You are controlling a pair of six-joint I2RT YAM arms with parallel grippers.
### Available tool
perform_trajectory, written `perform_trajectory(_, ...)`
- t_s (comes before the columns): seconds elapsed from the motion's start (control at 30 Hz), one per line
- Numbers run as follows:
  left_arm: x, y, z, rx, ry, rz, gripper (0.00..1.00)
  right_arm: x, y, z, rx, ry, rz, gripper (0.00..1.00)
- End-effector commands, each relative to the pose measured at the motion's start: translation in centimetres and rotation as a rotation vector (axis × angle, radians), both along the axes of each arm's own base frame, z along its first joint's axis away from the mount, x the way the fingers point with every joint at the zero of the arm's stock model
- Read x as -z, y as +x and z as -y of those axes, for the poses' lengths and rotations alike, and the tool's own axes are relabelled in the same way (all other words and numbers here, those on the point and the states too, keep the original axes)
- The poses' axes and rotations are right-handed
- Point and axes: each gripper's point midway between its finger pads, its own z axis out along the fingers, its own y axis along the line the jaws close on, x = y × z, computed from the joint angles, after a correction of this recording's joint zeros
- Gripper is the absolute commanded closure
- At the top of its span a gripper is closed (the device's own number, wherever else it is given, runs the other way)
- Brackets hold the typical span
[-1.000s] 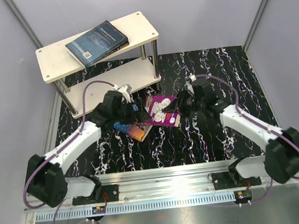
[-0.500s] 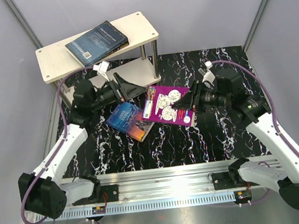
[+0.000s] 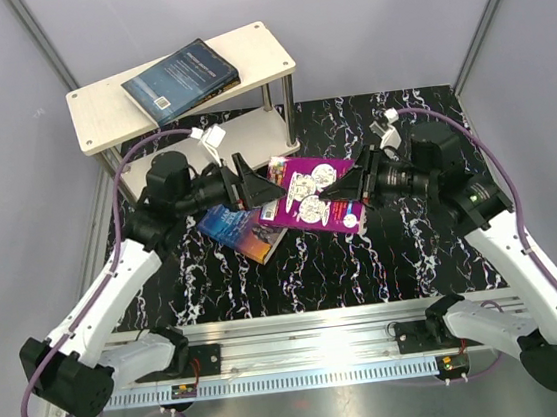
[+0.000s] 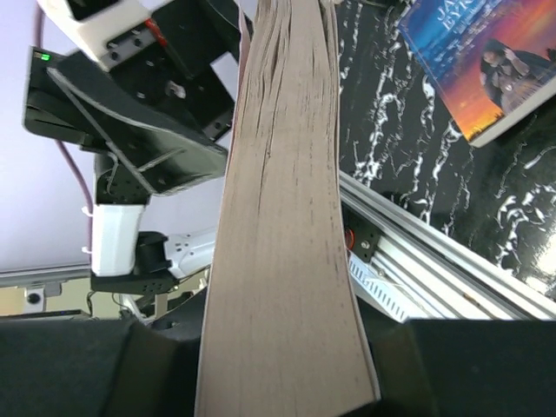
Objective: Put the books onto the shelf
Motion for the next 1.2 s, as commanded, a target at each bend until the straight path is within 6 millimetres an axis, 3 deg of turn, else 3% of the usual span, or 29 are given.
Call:
perform_trajectory(0.0, 2.4, -0.3, -1.0, -0.037, 0.099, -0.021, 0.01, -6.5, -1.5, 0.0, -0.045, 0.147, 0.169, 1.00)
perform_trajectory(0.1, 3.0, -0.3, -0.7, -0.031, 0.068, -0.035, 0.01, -6.6, -1.9, -0.1, -0.054, 0.172, 0.162, 1.00)
perform_trajectory(0.17, 2.0, -1.0, -0.1, -0.004, -0.022, -0.060, 0.01, -6.4, -2.0, -0.2, -0.060, 0.186, 0.156, 1.00)
perform_trajectory(0.27, -0.6, -1.4, 1.0, 0.056, -0.207, -0.064, 0.01, -6.4, -2.3, -0.3, -0.076, 0.208, 0.154, 1.00)
perform_trajectory(0.3, -2.7, -1.4, 1.3, 0.082, -0.291, 0.012, 0.01, -6.6, -2.5, -0.3, -0.084, 0.214, 0.158, 1.00)
perform_trajectory(0.37, -3.3, -2.0, 1.7, 0.136, -0.375, -0.059, 0.01, -6.5, -2.4, -0.4, -0.086, 0.219, 0.161, 1.00)
perform_trajectory(0.4, -5.3, -2.5, 1.8, 0.177, -0.441, 0.011, 0.01, -6.5, -2.5, -0.4, -0.088, 0.221, 0.159, 1.00)
perform_trajectory(0.5, -7.0, -3.2, 2.2, 0.251, -0.492, 0.001, 0.07, -6.3, -2.6, -0.4, -0.093, 0.219, 0.161, 1.00)
perform_trajectory(0.63, -8.7, -4.2, 2.4, 0.309, -0.489, 0.031, 0.32, -5.5, -2.5, -0.4, -0.092, 0.208, 0.153, 1.00)
perform_trajectory(0.67, -9.3, -4.5, 2.3, 0.323, -0.482, 0.039, 0.51, -5.2, -2.4, -0.4, -0.092, 0.204, 0.147, 1.00)
perform_trajectory(0.73, -9.7, -4.9, 2.2, 0.320, -0.462, 0.069, 0.74, -4.9, -2.4, -0.4, -0.089, 0.199, 0.142, 1.00)
perform_trajectory(0.77, -9.2, -4.7, 2.3, 0.302, -0.429, 0.032, 0.91, -4.8, -2.3, -0.4, -0.084, 0.195, 0.141, 1.00)
perform_trajectory(0.8, -9.7, -4.6, 2.2, 0.290, -0.415, 0.047, 0.99, -4.7, -2.2, -0.4, -0.078, 0.192, 0.136, 1.00)
perform_trajectory(0.83, -10.1, -4.9, 1.9, 0.276, -0.392, 0.104, 1.00, -4.7, -2.1, -0.3, -0.075, 0.184, 0.138, 1.00)
perform_trajectory(0.87, -9.5, -4.4, 1.9, 0.238, -0.355, 0.061, 1.00, -4.5, -2.0, -0.4, -0.072, 0.177, 0.129, 0.88)
perform_trajectory(0.93, -11.3, -4.1, 1.4, 0.196, -0.321, 0.157, 1.00, -4.7, -1.8, -0.3, -0.062, 0.163, 0.132, 0.62)
perform_trajectory(0.97, -10.1, -2.8, 1.2, 0.120, -0.256, 0.088, 1.00, -4.7, -1.6, -0.2, -0.056, 0.154, 0.131, 0.38)
perform_trajectory(1.0, -10.7, -2.1, 0.8, 0.080, -0.231, 0.111, 1.00, -4.7, -1.2, 0.0, -0.030, 0.138, 0.135, 0.09)
perform_trajectory(1.03, -13.0, -1.7, 0.2, 0.049, -0.209, 0.201, 1.00, -4.1, -1.1, 0.3, -0.018, 0.102, 0.120, 0.01)
perform_trajectory(1.07, -12.2, -0.2, 0.0, -0.005, -0.150, 0.148, 1.00, -5.3, -1.1, 0.7, -0.001, 0.093, 0.154, 0.00)
perform_trajectory(1.1, -12.8, 0.9, -0.7, -0.042, -0.119, 0.191, 1.00, -4.6, -0.7, 1.5, 0.052, 0.038, 0.130, 0.00)
perform_trajectory(1.13, -15.8, 1.2, -1.4, -0.071, -0.127, 0.247, 1.00, -6.6, -0.8, 2.3, 0.072, 0.016, 0.214, 0.00)
perform_trajectory(1.17, -15.3, 2.7, -1.6, -0.104, -0.096, 0.215, 1.00, -7.1, -0.2, 3.1, 0.125, -0.025, 0.240, 0.00)
